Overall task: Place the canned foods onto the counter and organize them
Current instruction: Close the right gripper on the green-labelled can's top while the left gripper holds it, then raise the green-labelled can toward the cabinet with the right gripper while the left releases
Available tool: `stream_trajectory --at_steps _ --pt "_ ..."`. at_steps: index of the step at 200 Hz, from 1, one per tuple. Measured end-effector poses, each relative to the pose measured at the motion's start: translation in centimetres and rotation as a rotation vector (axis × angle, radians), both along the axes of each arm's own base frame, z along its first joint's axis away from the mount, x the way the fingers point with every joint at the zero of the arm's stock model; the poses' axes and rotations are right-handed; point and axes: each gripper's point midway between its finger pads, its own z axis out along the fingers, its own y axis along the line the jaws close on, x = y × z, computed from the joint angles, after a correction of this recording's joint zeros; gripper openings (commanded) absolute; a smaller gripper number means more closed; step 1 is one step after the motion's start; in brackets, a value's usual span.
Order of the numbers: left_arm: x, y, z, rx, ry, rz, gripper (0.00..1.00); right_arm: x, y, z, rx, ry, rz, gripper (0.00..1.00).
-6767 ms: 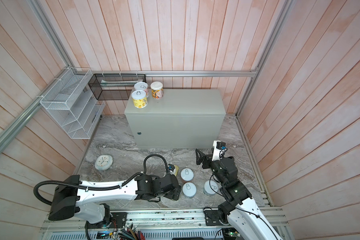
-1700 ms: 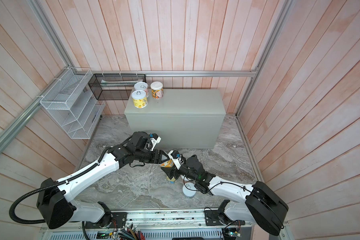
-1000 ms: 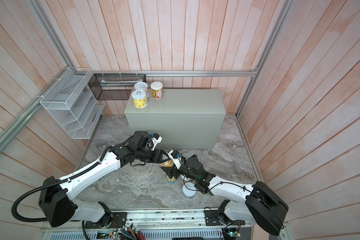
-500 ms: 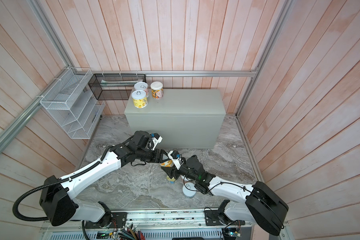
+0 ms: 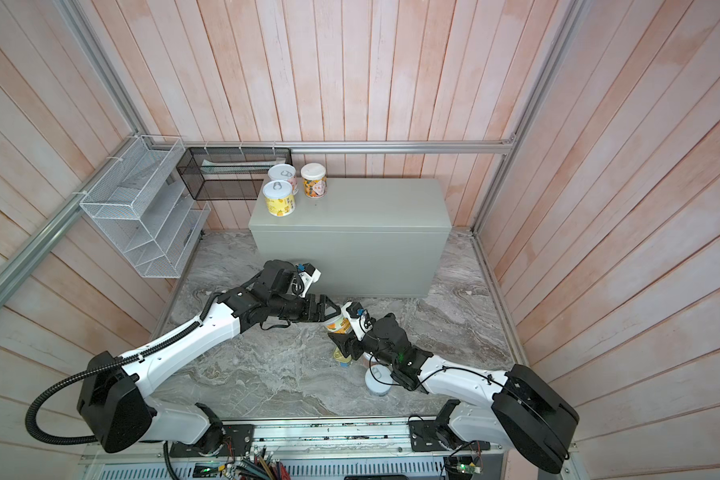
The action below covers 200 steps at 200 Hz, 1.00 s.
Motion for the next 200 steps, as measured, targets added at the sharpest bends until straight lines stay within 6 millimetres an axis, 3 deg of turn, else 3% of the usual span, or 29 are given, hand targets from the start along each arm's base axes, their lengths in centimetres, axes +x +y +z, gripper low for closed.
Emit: stream_trajectory --at_steps 96,200 --pt "-0.1 1.0 -0.8 0.004 -0.007 0.025 1.00 0.7 -0.6 0.0 -0.008 -0.005 -0.053 0.64" --pt "-0.2 3.4 0.7 -0.017 -0.145 0.126 1.00 0.3 -1.7 0.9 -0.030 0.007 -0.078 0.64"
